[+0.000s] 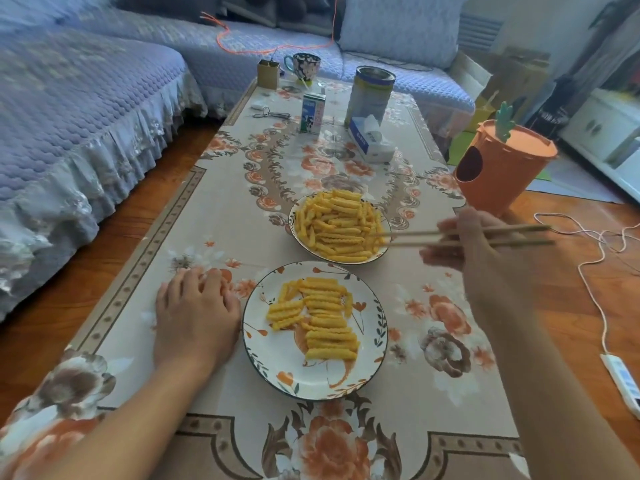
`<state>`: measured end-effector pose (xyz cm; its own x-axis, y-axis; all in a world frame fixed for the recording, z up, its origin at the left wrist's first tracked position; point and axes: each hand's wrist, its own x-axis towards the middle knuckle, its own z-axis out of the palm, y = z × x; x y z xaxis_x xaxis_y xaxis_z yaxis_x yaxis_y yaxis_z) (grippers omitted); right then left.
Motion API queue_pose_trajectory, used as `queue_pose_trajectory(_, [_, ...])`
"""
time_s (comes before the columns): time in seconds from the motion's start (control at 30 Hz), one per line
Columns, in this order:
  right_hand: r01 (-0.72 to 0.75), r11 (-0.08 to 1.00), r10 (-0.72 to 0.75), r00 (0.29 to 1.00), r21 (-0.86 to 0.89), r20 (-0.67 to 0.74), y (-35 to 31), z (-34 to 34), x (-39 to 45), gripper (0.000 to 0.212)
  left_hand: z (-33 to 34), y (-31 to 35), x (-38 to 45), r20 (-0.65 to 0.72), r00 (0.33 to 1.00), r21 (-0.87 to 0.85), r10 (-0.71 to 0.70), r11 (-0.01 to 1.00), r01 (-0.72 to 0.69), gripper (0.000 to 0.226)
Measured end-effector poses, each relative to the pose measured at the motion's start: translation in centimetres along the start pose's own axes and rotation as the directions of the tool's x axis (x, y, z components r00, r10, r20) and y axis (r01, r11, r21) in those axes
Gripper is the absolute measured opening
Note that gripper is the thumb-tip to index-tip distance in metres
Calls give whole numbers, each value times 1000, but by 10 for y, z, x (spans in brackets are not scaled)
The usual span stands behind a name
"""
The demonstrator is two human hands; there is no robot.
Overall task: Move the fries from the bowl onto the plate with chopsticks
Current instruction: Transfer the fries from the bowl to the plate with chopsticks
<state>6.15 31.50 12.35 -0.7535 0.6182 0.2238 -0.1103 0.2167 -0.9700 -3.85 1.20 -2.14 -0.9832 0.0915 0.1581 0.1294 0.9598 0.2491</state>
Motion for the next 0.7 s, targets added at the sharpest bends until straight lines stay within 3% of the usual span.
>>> queue_pose_trajectory(0.2, [159, 981, -156, 987, -111, 33, 26, 54, 59, 26, 1, 0, 1, -11, 1000, -1, -7, 1000, 7, 41])
queue_pose_trajectory(0.37, [204, 956, -195, 979, -212, 61, 45, 75, 72, 32, 1, 0, 3, -7, 1000, 11, -2, 1000, 2, 48])
queue_pose_trajectory(0.7, [159, 982, -162, 987, -101, -25, 14, 59, 59, 33, -2, 1, 2, -12, 1000, -19, -4, 1000, 4, 48])
